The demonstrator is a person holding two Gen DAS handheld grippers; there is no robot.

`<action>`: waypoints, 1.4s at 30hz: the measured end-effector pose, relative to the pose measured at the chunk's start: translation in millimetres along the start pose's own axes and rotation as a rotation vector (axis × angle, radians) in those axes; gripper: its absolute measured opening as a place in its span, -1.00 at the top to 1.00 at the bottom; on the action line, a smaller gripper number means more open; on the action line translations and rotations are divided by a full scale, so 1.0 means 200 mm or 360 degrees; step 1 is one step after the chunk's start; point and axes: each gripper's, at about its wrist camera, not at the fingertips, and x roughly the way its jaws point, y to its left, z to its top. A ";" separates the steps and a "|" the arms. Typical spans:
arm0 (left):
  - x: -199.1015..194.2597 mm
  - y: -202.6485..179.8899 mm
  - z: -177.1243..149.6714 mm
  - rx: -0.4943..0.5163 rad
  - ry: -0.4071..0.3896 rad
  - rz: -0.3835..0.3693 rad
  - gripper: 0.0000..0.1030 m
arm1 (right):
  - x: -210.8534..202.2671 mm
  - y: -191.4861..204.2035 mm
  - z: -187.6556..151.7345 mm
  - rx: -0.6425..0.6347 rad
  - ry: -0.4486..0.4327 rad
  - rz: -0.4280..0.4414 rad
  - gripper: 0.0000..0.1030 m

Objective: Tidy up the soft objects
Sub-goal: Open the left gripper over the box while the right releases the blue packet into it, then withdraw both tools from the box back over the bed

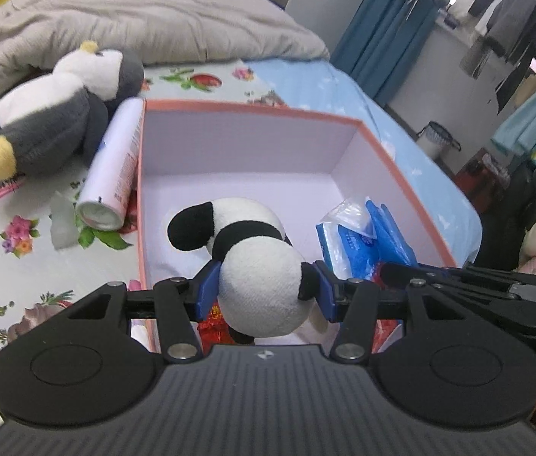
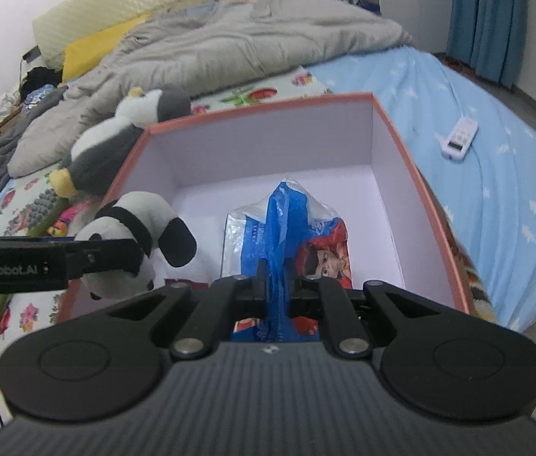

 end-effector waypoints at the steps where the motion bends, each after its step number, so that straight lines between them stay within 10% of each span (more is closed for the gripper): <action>1: 0.02 0.00 -0.01 -0.0003 0.0014 0.0002 -0.12 | 0.02 -0.01 0.00 0.0009 0.0009 0.0002 0.78; 10: 0.11 0.02 -0.03 -0.0031 0.0054 0.0012 -0.34 | 0.06 -0.06 -0.01 0.0044 0.0058 0.0032 0.68; 13: 0.06 0.02 -0.01 -0.0030 0.0010 0.0021 -0.41 | 0.04 -0.06 0.00 0.0053 0.0030 0.0032 0.24; 32: -0.73 -0.01 -0.08 0.0045 -0.0456 0.0076 -0.45 | -0.47 0.27 0.01 -0.0079 -0.0384 0.0202 0.24; 42: -1.00 0.11 -0.31 -0.0038 -0.0481 0.0131 -0.45 | -0.61 0.49 -0.12 -0.0199 -0.0443 0.0298 0.24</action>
